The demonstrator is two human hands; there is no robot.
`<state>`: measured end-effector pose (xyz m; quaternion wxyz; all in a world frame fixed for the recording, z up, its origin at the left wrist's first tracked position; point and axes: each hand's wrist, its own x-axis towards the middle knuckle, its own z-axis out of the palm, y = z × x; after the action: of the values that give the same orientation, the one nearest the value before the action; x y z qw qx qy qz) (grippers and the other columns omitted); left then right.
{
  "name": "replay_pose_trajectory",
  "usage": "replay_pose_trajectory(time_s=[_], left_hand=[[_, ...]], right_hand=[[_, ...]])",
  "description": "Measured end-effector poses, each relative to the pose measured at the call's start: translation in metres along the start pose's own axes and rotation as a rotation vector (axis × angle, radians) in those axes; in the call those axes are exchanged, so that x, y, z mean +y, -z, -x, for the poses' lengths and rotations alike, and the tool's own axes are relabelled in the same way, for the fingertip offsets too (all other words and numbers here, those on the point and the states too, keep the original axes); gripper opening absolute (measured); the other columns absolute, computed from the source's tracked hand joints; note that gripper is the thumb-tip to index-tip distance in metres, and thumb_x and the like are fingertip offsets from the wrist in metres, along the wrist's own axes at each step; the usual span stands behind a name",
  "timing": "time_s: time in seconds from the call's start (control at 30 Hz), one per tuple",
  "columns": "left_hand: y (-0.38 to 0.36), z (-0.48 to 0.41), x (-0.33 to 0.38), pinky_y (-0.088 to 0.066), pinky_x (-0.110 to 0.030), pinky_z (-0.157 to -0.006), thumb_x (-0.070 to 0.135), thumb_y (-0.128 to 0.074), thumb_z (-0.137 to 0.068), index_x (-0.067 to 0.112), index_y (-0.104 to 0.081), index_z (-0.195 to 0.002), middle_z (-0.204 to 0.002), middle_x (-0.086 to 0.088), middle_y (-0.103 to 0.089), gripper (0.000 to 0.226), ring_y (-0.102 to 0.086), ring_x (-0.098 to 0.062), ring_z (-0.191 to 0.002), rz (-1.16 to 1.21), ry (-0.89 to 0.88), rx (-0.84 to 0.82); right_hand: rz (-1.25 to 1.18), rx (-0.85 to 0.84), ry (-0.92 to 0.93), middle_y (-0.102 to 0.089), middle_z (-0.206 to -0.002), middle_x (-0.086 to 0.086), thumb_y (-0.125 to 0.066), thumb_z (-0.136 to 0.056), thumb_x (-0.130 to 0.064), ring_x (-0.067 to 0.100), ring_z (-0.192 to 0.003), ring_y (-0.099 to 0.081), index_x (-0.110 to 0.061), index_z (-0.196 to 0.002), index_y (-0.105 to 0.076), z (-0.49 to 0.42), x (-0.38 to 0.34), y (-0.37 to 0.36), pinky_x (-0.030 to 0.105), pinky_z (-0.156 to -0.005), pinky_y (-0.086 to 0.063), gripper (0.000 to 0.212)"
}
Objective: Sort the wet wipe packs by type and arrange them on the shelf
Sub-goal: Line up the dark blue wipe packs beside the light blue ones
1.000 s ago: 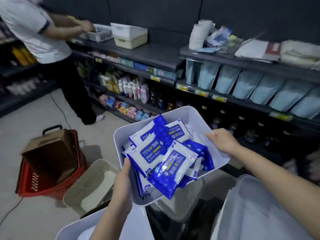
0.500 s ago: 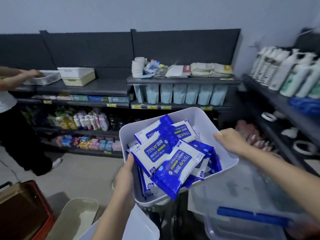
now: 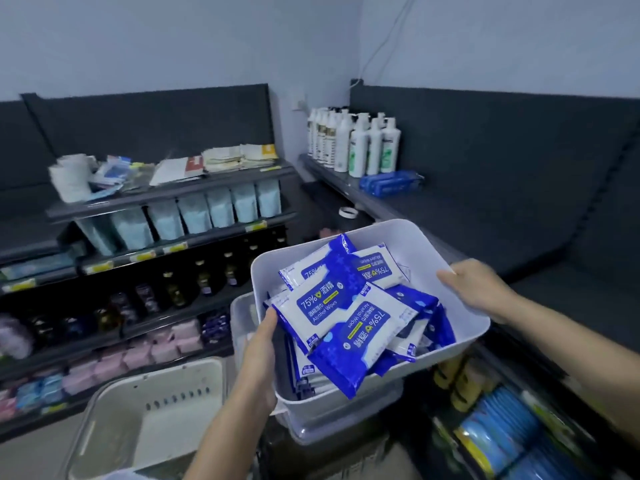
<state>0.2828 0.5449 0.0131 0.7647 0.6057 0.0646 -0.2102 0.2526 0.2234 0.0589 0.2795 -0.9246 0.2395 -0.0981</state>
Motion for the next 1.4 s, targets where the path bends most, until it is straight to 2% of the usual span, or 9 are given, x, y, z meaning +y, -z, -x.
replay_pose_trajectory(time_s=[0.07, 0.2, 0.3, 0.63, 0.77, 0.87, 1.0, 1.17, 1.4], left_hand=[[-0.032, -0.001, -0.004, -0.048, -0.025, -0.056, 0.042, -0.04, -0.099, 0.02, -0.061, -0.094, -0.063, 0.011, -0.072, 0.031, -0.067, -0.002, -0.054, -0.039, 0.016, -0.052], [-0.099, -0.015, -0.018, -0.052, -0.037, -0.074, 0.049, -0.043, -0.096, 0.02, -0.064, -0.109, -0.093, -0.003, -0.076, 0.039, -0.073, -0.019, -0.082, -0.018, 0.079, -0.169], [-0.153, -0.025, -0.022, -0.052, -0.038, -0.074, 0.048, -0.041, -0.098, 0.019, -0.062, -0.113, -0.101, -0.006, -0.074, 0.039, -0.073, -0.023, -0.086, -0.042, 0.104, -0.231], [-0.285, -0.055, -0.012, -0.049, -0.018, -0.039, 0.037, -0.038, -0.102, 0.016, -0.06, -0.095, -0.063, 0.004, -0.073, 0.031, -0.068, -0.007, -0.053, -0.127, 0.036, -0.301], [-0.307, -0.085, 0.006, -0.055, -0.034, -0.062, 0.049, -0.042, -0.097, 0.016, -0.061, -0.111, -0.097, -0.01, -0.075, 0.04, -0.072, -0.026, -0.087, -0.149, 0.06, -0.275], [-0.316, -0.111, 0.014, -0.055, -0.041, -0.078, 0.053, -0.046, -0.095, 0.017, -0.062, -0.113, -0.107, -0.013, -0.072, 0.043, -0.069, -0.031, -0.098, -0.172, 0.084, -0.267], [-0.325, -0.141, 0.026, -0.057, -0.038, -0.068, 0.053, -0.05, -0.093, 0.016, -0.061, -0.112, -0.101, -0.012, -0.074, 0.043, -0.071, -0.031, -0.093, -0.21, 0.128, -0.268], [-0.334, -0.196, 0.043, -0.05, -0.054, -0.094, 0.063, -0.06, -0.079, 0.017, -0.055, -0.124, -0.109, -0.015, -0.071, 0.065, -0.069, -0.037, -0.098, -0.326, 0.166, -0.298], [-0.342, -0.247, 0.049, -0.051, -0.053, -0.089, 0.07, -0.054, -0.079, 0.017, -0.055, -0.115, -0.101, -0.014, -0.073, 0.064, -0.071, -0.036, -0.091, -0.416, 0.286, -0.273]], right_hand=[[-0.014, 0.03, -0.041, -0.046, -0.059, 0.012, -0.053, -0.09, -0.025, 0.021, -0.056, -0.042, -0.009, -0.057, -0.044, 0.008, 0.031, 0.023, 0.032, -0.054, -0.03, 0.038], [-0.029, 0.1, -0.157, -0.034, -0.058, 0.007, -0.052, -0.089, -0.023, 0.018, -0.055, -0.031, -0.015, -0.057, -0.032, 0.018, 0.094, 0.067, 0.031, -0.054, -0.024, 0.039], [-0.061, 0.128, -0.228, -0.036, -0.058, 0.008, -0.052, -0.089, -0.022, 0.019, -0.055, -0.033, -0.014, -0.055, -0.032, 0.017, 0.134, 0.101, 0.031, -0.054, -0.023, 0.04], [-0.104, 0.202, -0.301, -0.034, -0.058, 0.006, -0.051, -0.093, -0.02, 0.02, -0.055, -0.03, -0.014, -0.057, -0.032, -0.028, 0.213, 0.176, 0.03, -0.052, -0.021, 0.041], [-0.131, 0.216, -0.302, -0.032, -0.056, 0.004, -0.051, -0.093, -0.019, 0.018, -0.053, -0.028, -0.014, -0.056, -0.031, -0.053, 0.218, 0.185, 0.03, -0.052, -0.02, 0.042], [-0.155, 0.224, -0.319, -0.028, -0.056, 0.004, -0.05, -0.092, -0.017, 0.018, -0.054, -0.024, -0.016, -0.057, -0.028, -0.071, 0.215, 0.185, 0.03, -0.052, -0.017, 0.042], [-0.159, 0.241, -0.352, -0.03, -0.054, 0.003, -0.05, -0.092, -0.014, 0.018, -0.051, -0.025, -0.015, -0.055, -0.028, -0.098, 0.21, 0.181, 0.029, -0.051, -0.018, 0.043], [-0.143, 0.243, -0.401, -0.03, -0.056, 0.004, -0.05, -0.09, -0.013, 0.018, -0.052, -0.025, -0.014, -0.057, -0.029, -0.134, 0.21, 0.174, 0.029, -0.051, -0.018, 0.039], [-0.099, 0.196, -0.48, -0.034, -0.058, 0.006, -0.05, -0.093, -0.016, 0.018, -0.052, -0.029, -0.012, -0.06, -0.035, -0.173, 0.212, 0.155, 0.028, -0.05, -0.022, 0.036]])
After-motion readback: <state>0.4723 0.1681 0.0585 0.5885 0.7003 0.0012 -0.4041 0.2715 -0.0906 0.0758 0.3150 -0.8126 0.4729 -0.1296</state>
